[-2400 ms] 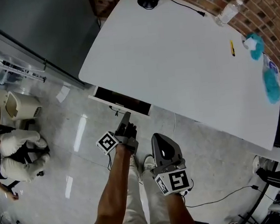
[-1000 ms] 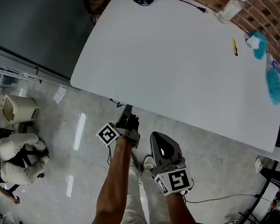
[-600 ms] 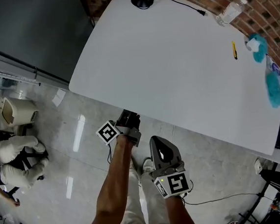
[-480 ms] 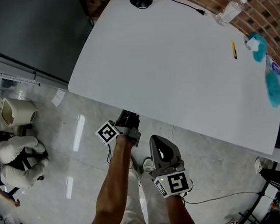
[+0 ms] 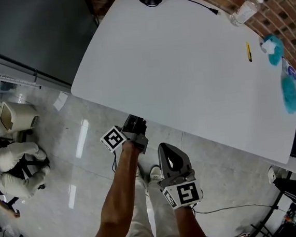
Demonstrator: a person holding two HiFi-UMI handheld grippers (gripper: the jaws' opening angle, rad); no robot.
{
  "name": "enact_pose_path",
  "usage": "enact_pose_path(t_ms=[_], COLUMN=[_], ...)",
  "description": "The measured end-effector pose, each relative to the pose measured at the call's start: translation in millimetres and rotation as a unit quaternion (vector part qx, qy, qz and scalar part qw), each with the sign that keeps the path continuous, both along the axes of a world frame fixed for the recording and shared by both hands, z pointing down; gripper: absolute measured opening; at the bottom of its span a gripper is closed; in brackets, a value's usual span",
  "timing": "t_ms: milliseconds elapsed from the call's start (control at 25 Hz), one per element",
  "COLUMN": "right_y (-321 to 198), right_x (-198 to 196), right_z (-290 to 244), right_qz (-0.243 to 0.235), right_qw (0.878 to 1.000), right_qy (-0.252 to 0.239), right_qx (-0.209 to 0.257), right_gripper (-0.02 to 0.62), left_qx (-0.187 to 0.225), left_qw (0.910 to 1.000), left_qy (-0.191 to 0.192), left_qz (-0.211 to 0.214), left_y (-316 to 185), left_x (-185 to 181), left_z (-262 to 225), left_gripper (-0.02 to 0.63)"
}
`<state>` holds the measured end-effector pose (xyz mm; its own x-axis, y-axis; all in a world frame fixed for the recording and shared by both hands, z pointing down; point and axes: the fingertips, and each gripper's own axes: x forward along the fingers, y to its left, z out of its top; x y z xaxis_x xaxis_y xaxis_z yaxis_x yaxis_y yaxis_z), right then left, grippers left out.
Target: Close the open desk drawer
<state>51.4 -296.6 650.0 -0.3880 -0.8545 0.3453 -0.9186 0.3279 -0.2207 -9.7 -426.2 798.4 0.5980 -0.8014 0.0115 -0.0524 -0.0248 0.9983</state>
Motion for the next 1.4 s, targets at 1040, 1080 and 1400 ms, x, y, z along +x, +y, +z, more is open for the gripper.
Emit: enact_pose_path(t_ms=[1040, 1080, 1400], right_y=[4, 4, 6], right_x=[-1, -1, -2], right_z=[-8, -9, -17], right_qz=[0.007, 0.007, 0.010], right_qw=[1.000, 1.000, 1.000], right_qy=[0.005, 0.005, 0.001], right_qx=[0.003, 0.004, 0.009], right_gripper=[0.002, 0.002, 0.002], left_qx=[-0.007, -0.010, -0.016], left_qw=[0.9994, 0.9994, 0.9992], left_qy=[0.033, 0.030, 0.022], left_qz=[-0.011, -0.013, -0.028], left_y=[-17, -16, -1], left_x=[9, 8, -10], left_z=[-5, -5, -6], left_gripper=[0.008, 0.008, 0.007])
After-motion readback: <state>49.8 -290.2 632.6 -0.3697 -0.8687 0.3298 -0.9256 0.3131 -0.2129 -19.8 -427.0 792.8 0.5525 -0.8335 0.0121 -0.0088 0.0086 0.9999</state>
